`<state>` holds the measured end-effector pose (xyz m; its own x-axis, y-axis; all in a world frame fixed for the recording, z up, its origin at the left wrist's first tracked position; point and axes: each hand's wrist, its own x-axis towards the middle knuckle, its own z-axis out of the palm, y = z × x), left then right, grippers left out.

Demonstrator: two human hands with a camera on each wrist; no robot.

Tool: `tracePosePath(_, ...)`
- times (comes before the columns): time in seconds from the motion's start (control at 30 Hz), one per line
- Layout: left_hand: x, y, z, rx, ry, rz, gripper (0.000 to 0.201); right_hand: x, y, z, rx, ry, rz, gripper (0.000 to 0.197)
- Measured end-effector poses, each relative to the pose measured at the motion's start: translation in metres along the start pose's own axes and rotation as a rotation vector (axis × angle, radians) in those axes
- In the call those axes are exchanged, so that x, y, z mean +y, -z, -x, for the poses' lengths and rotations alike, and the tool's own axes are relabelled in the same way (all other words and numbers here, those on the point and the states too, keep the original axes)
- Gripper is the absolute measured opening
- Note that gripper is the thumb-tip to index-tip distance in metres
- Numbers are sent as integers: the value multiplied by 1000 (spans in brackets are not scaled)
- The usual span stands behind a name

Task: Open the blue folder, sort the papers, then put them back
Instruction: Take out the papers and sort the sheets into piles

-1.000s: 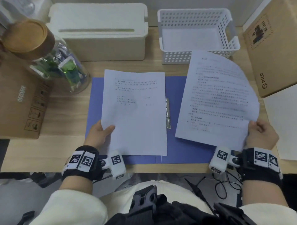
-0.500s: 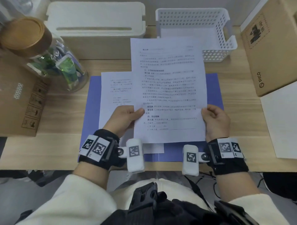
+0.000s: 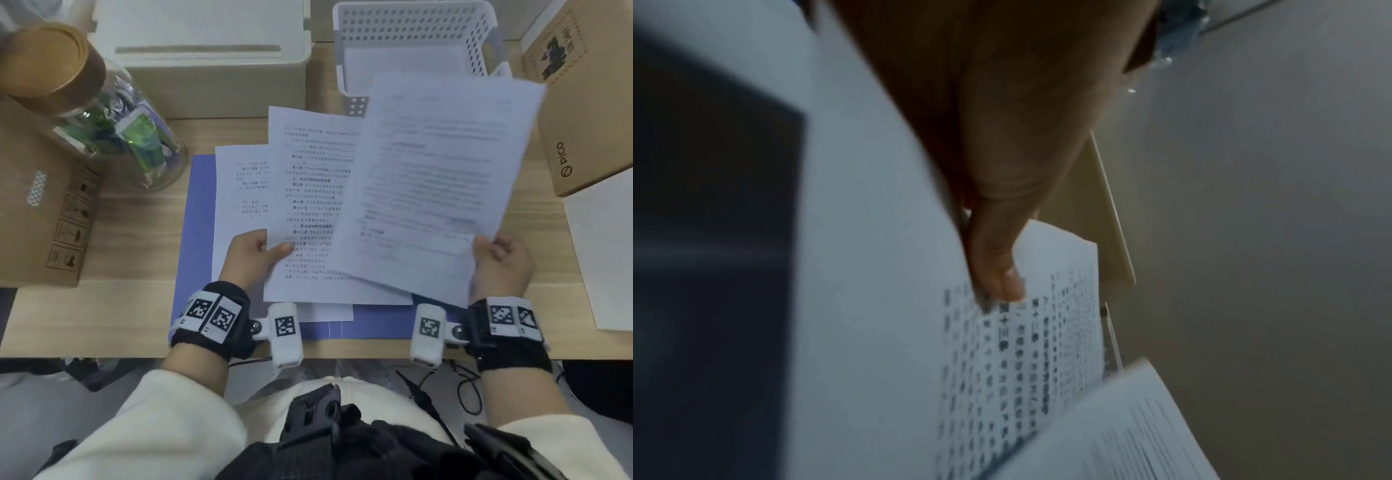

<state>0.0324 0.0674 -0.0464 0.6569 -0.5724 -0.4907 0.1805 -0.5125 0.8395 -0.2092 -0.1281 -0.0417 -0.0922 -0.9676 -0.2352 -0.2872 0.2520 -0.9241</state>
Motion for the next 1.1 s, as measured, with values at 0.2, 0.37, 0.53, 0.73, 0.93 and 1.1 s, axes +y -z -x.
tracePosePath(0.2,3,10,3,-49,-76,144,17,-7,29,-16,175,-31,-261,15)
tracePosePath(0.37,3,15,5,-59,-108,238,29,-19,33,-14,215,19,-344,24)
tracePosePath(0.53,3,18,5,-59,-125,296,43,-22,36,-14,212,17,-317,21)
tracePosePath(0.73,6,19,9,-40,-122,291,43,-27,36,-10,186,31,-385,14)
tracePosePath(0.93,23,-9,19,-106,-129,236,20,-24,17,-1,-95,45,-275,28)
tracePosePath(1.1,44,-33,27,-166,-147,190,14,-14,15,1,-169,25,-116,30)
